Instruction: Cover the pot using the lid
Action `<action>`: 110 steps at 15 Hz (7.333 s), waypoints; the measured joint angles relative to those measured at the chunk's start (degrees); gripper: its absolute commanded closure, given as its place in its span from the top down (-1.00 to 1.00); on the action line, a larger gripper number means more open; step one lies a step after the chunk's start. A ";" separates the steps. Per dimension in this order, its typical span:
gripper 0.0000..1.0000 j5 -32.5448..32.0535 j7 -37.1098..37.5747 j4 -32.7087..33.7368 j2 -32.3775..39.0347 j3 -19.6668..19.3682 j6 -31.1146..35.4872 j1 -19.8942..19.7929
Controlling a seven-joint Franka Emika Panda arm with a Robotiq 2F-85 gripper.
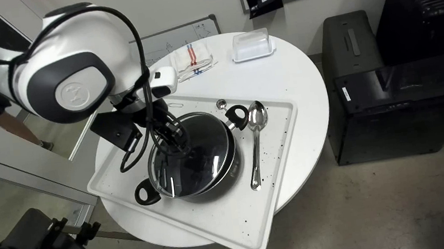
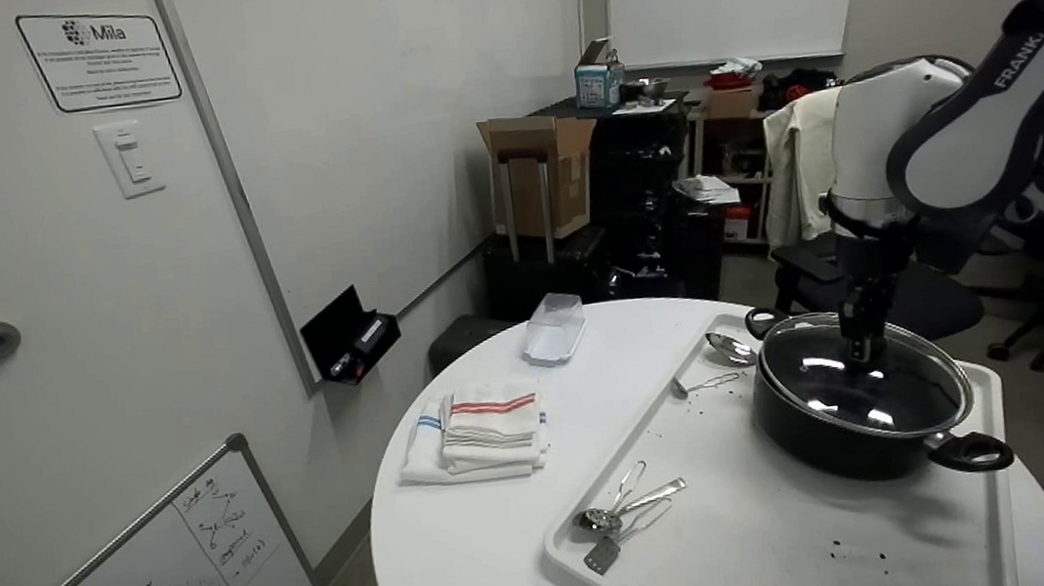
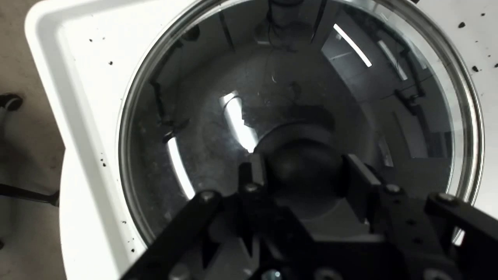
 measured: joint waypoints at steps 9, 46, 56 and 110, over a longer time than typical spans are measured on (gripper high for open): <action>-0.50 7.99 -0.61 4.69 3.07 2.26 -2.84 -2.23; -0.50 7.68 -4.37 5.50 3.60 0.62 -4.09 -2.58; -0.50 6.33 -3.93 5.51 3.92 -0.10 -3.74 -1.45; 0.64 7.13 -3.92 5.39 3.85 0.07 -4.45 -1.74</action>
